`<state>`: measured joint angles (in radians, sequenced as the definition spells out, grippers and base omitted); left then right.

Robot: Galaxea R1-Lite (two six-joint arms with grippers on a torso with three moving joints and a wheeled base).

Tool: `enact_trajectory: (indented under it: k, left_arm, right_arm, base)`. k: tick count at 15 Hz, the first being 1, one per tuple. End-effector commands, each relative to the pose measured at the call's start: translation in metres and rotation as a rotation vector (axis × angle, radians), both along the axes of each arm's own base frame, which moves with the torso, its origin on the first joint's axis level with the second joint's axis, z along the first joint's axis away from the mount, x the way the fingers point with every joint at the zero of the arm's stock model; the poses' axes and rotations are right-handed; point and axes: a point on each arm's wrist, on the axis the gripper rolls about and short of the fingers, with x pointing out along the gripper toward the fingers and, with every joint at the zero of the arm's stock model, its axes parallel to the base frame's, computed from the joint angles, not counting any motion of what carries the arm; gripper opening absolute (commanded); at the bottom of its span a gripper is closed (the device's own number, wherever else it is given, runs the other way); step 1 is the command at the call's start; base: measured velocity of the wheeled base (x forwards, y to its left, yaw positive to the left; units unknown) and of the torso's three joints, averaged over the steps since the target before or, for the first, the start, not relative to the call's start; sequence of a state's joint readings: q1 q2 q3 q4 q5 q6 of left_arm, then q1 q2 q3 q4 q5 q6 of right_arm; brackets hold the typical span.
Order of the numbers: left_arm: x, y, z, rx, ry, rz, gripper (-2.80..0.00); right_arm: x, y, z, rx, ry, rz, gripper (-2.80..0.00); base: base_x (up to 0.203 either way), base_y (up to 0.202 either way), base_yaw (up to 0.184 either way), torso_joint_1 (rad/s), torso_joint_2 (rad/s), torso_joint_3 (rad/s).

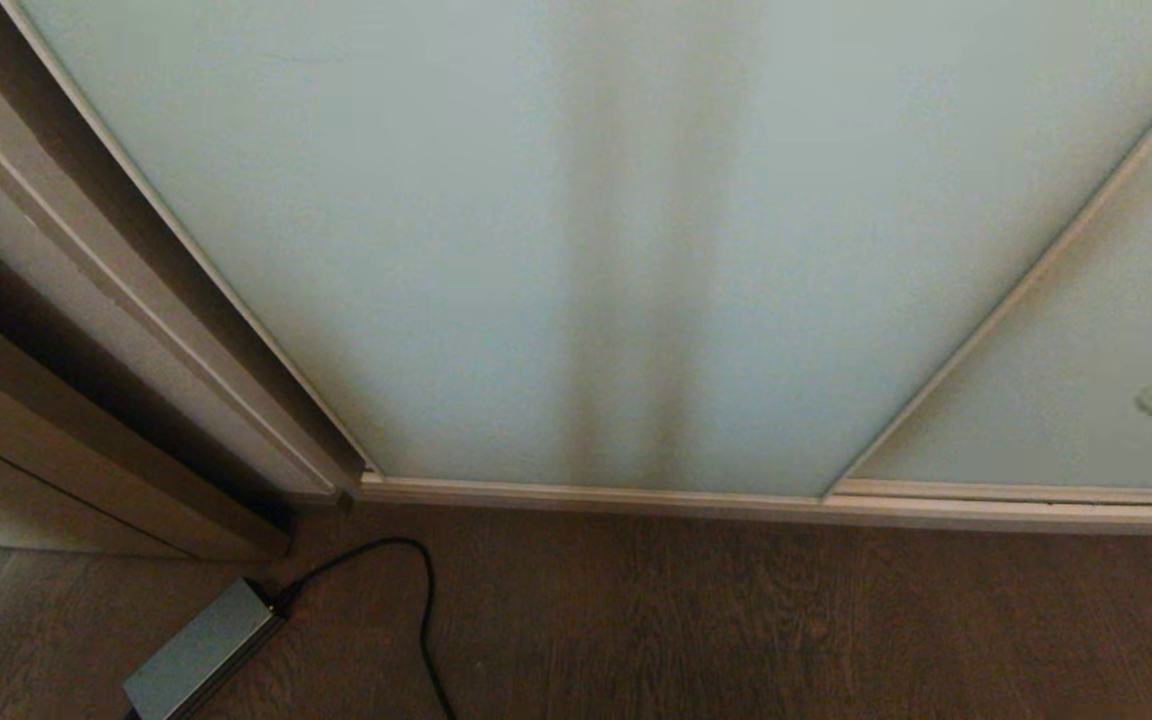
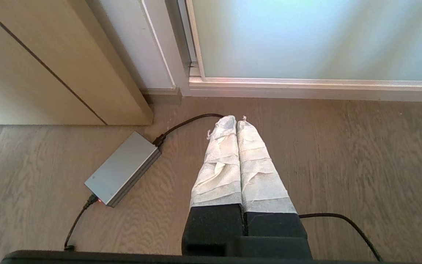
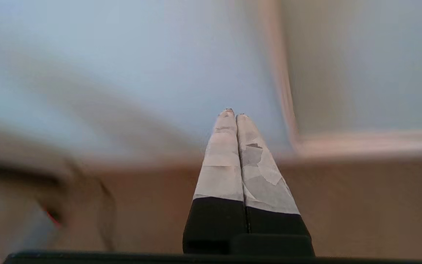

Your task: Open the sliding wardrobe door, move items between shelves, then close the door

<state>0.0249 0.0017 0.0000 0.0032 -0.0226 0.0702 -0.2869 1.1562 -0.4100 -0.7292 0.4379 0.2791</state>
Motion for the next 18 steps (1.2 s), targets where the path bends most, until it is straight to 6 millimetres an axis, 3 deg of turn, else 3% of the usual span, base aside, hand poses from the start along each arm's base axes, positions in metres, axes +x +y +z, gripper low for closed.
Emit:
enact_trajectory:
  k: [1,3,5,7,9,15,18]
  left_arm:
    - [0.0,0.0,0.0,0.0,0.001,-0.001,-2.8]
    - [0.0,0.0,0.0,0.0,0.0,0.001,-2.8]
    - [0.0,0.0,0.0,0.0,0.001,0.001,-2.8]
    - [0.0,0.0,0.0,0.0,0.001,-0.001,-2.8]
    - [0.0,0.0,0.0,0.0,0.001,0.001,-2.8]
    - [0.0,0.0,0.0,0.0,0.001,-0.001,-2.8]
    - [0.0,0.0,0.0,0.0,0.001,0.0,-2.8]
  right_arm:
    - [-0.066,0.025,-0.045,-0.2,-0.062,0.044,-2.8]
    - [-0.104,0.035,-0.063,-0.284,-0.149,0.02,-2.8]
    - [-0.129,0.038,-0.067,-0.319,-0.221,-0.044,-2.8]
    - [-0.148,0.039,-0.084,-0.331,-0.19,-0.076,-2.8]
    - [-0.155,0.039,-0.104,-0.332,-0.068,-0.083,-2.8]
    - [-0.178,0.037,-0.124,-0.264,-0.142,-0.107,-2.8]
    - [-0.178,0.036,-0.131,-0.286,-0.077,-0.159,-2.8]
  base:
    - [0.0,0.0,0.0,0.0,0.0,0.0]
    - [0.0,0.0,0.0,0.0,0.0,0.0]
    - [0.0,0.0,0.0,0.0,0.0,0.0]
    - [0.0,0.0,0.0,0.0,0.0,0.0]
    - [0.0,0.0,0.0,0.0,0.0,0.0]
    - [0.0,0.0,0.0,0.0,0.0,0.0]
    - [0.0,0.0,0.0,0.0,0.0,0.0]
